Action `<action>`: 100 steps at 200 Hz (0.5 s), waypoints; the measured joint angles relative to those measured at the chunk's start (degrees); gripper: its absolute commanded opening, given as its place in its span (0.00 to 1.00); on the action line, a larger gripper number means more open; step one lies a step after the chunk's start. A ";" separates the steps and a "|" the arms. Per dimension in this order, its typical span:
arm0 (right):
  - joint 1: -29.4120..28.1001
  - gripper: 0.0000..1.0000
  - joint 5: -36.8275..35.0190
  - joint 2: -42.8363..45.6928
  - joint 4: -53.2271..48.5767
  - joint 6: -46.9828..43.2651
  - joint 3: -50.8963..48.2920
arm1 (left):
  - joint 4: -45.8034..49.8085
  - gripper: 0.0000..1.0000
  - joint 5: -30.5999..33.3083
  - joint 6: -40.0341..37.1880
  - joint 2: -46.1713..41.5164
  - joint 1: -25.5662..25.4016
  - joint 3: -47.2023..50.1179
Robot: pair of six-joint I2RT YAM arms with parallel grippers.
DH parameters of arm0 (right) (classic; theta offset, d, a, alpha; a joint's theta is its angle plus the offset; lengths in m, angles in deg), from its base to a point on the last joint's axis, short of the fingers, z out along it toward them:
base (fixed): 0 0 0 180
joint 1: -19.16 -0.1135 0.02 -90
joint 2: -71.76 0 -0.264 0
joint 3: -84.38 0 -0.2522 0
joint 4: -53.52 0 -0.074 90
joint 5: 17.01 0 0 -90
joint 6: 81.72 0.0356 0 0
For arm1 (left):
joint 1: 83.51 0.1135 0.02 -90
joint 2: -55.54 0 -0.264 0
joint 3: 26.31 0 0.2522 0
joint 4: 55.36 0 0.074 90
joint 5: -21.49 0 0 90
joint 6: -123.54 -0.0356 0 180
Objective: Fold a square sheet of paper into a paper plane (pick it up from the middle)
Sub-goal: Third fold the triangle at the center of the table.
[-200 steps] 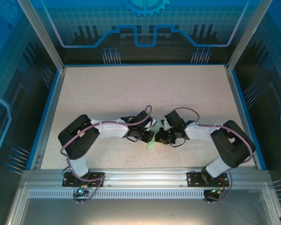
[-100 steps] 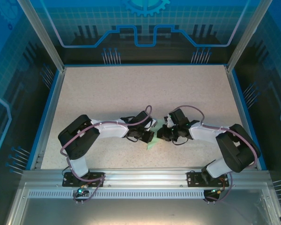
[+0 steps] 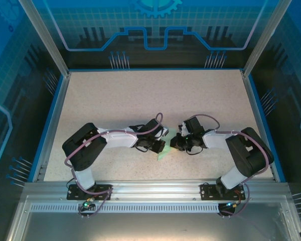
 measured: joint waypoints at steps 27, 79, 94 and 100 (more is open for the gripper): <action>1.05 0.12 2.14 -0.68 1.38 -0.31 -0.31 | -0.04 0.03 0.00 0.00 -0.02 0.00 0.09; 3.10 0.13 0.92 4.17 -1.75 -1.75 -0.31 | -0.35 0.03 0.00 0.02 -0.24 0.00 0.39; 3.69 0.13 0.96 4.63 -1.70 -2.03 -0.31 | -0.37 0.03 0.00 0.02 -0.24 0.00 0.39; 3.82 0.13 1.03 4.44 -1.75 -2.14 -0.31 | -0.37 0.03 0.00 0.02 -0.24 0.00 0.39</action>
